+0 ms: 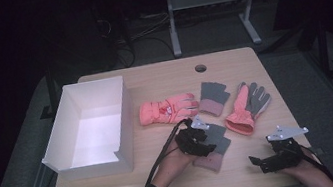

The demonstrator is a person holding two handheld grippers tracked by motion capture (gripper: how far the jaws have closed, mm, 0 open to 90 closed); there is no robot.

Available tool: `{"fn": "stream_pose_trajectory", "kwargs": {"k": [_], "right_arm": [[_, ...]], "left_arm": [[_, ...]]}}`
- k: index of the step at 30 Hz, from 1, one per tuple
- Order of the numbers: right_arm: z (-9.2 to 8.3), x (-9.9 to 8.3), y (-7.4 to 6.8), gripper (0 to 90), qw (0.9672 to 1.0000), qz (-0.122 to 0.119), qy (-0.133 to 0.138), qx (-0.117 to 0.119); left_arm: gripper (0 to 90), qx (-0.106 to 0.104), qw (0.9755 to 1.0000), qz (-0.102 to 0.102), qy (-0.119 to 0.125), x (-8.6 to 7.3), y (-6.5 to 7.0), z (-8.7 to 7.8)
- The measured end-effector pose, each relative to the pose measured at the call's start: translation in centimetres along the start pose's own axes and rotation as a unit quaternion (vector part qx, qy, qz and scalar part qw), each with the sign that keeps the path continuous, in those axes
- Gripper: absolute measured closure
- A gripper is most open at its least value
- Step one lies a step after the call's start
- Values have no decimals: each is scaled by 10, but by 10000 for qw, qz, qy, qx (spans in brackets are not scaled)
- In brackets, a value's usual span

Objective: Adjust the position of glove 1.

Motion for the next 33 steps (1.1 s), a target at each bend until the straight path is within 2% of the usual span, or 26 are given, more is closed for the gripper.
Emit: {"fn": "stream_pose_trajectory", "kwargs": {"k": [2, 3, 4, 5, 6, 9, 10, 11, 16, 20, 22, 26, 33], "right_arm": [[0, 0, 0, 19, 10000, -15, 10, 5], [0, 0, 0, 19, 10000, -35, 9, 7], [0, 0, 0, 19, 10000, -57, 0, 1], [0, 0, 0, 19, 10000, -57, 0, 1], [0, 0, 0, 19, 10000, -48, -1, -4], [0, 0, 1, 19, 10000, -59, -2, -25], [0, 0, 1, 19, 10000, -63, -4, -25], [0, 0, 1, 19, 10000, -63, -4, -25], [0, 0, 1, 19, 10000, -67, -4, -24], [0, 0, 1, 19, 10000, -68, 3, -27], [0, -1, 2, 19, 10000, -53, -2, -32], [-1, 0, 2, 19, 10000, -53, 13, -41], [0, -1, 1, 19, 10000, -36, -21, -40]], "left_arm": [[560, 37, 9999, 82, -83, -3, -1, 3], [589, 64, 9999, 74, -62, -3, -2, 5], [668, 84, 9999, 103, -61, -5, -2, 7], [668, 88, 9999, 52, 17, -4, -2, 8], [701, 97, 9999, 85, -4, -5, -2, 8], [832, 31, 9999, 154, 2, -5, -2, 8], [852, -51, 9999, 162, -13, -5, -2, 7], [856, -51, 9999, 162, -13, -5, -2, 7], [859, -320, 9994, 112, 44, -4, 0, -3], [859, -475, 9986, 216, 40, -8, 3, -14], [859, -562, 9979, 318, -27, -12, 8, -21], [858, -647, 9972, 366, -114, -19, 9, -27], [857, -801, 9964, 243, -126, -38, 7, -45]]}}
Point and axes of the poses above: each handheld gripper's, and its own axes: z roughly forward along the jaws, x roughly out of its top, y roughly to its right, the point moved 9 cm from there along z, roughly forward along the jaws, and after that the axes turned 3 degrees about x, right-handed, at the moved point
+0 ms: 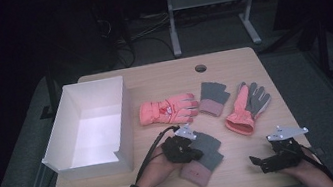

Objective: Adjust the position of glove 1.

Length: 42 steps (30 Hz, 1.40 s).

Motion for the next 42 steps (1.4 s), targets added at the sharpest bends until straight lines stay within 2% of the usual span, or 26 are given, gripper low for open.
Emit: {"fn": "stream_pose_trajectory", "kwargs": {"k": [5, 8, 11, 12, 14, 15, 18, 19, 23, 24, 30, 33, 34, 35, 42], "right_arm": [[0, 0, 1, 19, 10000, -3, -1, -14], [1, 0, 0, 20, 10000, -18, -18, -11], [1, 0, -1, 20, 10000, -24, -6, 3], [1, 0, -1, 19, 10000, -42, -14, 11], [1, 0, -1, 19, 10000, -40, -13, 13], [1, 0, -1, 19, 10000, -40, -13, 13], [1, 0, -1, 19, 10000, -11, -6, 15], [1, 0, -1, 19, 10000, -11, -6, 15], [1, 0, -2, 19, 10000, -33, -11, 23], [1, 0, -3, 20, 10000, -33, -17, 28], [2, 0, -4, 19, 10000, -49, -16, 49], [3, 0, -4, 19, 10000, -55, -20, 60], [3, 0, -4, 19, 10000, -52, -18, 65], [3, 0, -4, 19, 10000, -51, -17, 69], [2, 0, -4, 20, 9999, -74, -22, 68]], "left_arm": [[850, -95, 9998, -178, -31, -16, -1, -4], [828, -79, 9998, -159, -59, -18, -1, -3], [730, -2, 9999, -162, 31, -16, -1, -5], [641, 58, 9998, -181, 108, -13, -3, -8], [567, 95, 9996, -209, 139, -12, -4, -9], [567, 116, 9993, -299, 211, -10, -5, -10], [448, 207, 9988, -393, 227, -9, -11, -12], [448, 227, 9987, -402, 230, -9, -12, -12], [356, 349, 9986, -347, 193, -8, -15, -12], [356, 405, 9984, -336, 206, -7, -17, -13], [225, 617, 9969, -399, 284, 2, -26, -13], [178, 708, 9967, -313, 225, 5, -32, -11], [167, 721, 9964, -388, 223, 6, -32, -10], [151, 741, 9967, -305, 140, 7, -34, -10], [135, 854, 9959, -235, 208, 23, -41, -10]]}}
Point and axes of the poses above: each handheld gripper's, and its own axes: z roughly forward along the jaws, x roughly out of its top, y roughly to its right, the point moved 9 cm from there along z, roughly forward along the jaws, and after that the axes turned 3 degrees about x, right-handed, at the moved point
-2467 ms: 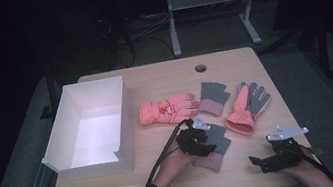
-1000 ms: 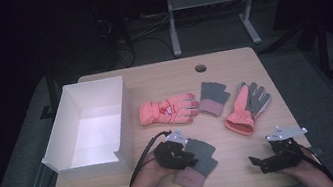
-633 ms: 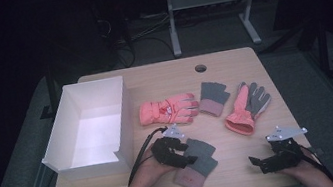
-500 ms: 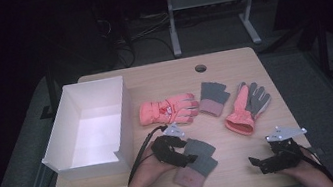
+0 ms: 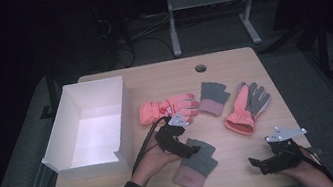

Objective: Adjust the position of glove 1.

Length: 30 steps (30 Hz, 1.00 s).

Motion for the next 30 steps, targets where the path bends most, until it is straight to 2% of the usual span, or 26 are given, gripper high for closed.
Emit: {"fn": "stream_pose_trajectory", "kwargs": {"k": [2, 8, 11, 18, 21, 24, 30], "right_arm": [[0, 0, 0, 19, 10000, -19, -1, 6], [0, 0, 0, 19, 10000, -25, -2, 17], [1, 0, -2, 20, 10000, -17, -10, 31], [3, 0, -5, 19, 9999, -60, -46, 90], [3, 0, -5, 20, 9999, -61, -48, 90], [2, 1, -5, 19, 9999, -57, -16, 94], [2, 2, -6, 19, 9999, 1, -6, 102]], "left_arm": [[135, 113, 9999, 26, 16, 5, -3, 0], [137, 144, 9999, -47, 57, 17, -13, 4], [138, 159, 9998, -121, 90, 24, -16, 8], [145, 276, 9995, -127, 111, 42, -26, 17], [145, 339, 9990, -258, 146, 48, -30, 23], [145, 368, 9989, -272, 73, 52, -35, 28], [145, 496, 9981, -318, 166, 68, -47, 37]]}}
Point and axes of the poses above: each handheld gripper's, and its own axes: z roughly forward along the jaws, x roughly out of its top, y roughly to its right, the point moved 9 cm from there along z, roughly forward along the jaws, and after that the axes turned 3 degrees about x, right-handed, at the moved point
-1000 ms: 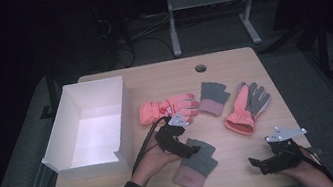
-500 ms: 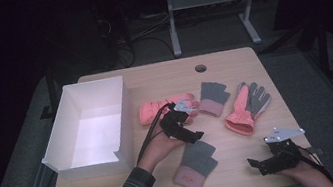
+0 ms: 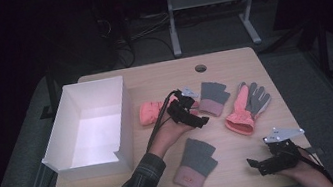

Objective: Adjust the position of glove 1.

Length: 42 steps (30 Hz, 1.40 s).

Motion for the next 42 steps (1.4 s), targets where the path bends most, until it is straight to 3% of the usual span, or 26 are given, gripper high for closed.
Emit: {"fn": "stream_pose_trajectory", "kwargs": {"k": [12, 20, 27, 31, 38, 42], "right_arm": [[1, 1, 1, 20, 10000, -21, 50, 31], [1, 0, -2, 19, 10000, -23, 9, 79], [1, 2, -3, 19, 9999, -51, 1, 103], [3, 2, -4, 19, 9999, -84, 2, 128], [2, 3, -3, 20, 9999, -86, 25, 132], [2, 3, -4, 19, 9999, -88, 27, 142]], "left_arm": [[155, 89, 9998, -146, 41, 25, -9, 26], [260, 88, 9998, -165, -98, 36, -14, 47], [358, 250, 9990, -375, 2, 43, -29, 64], [402, 254, 9987, -419, -121, 45, -34, 74], [459, 383, 9984, -259, -310, 49, -34, 88], [506, 298, 9988, -268, -282, 51, -33, 97]]}}
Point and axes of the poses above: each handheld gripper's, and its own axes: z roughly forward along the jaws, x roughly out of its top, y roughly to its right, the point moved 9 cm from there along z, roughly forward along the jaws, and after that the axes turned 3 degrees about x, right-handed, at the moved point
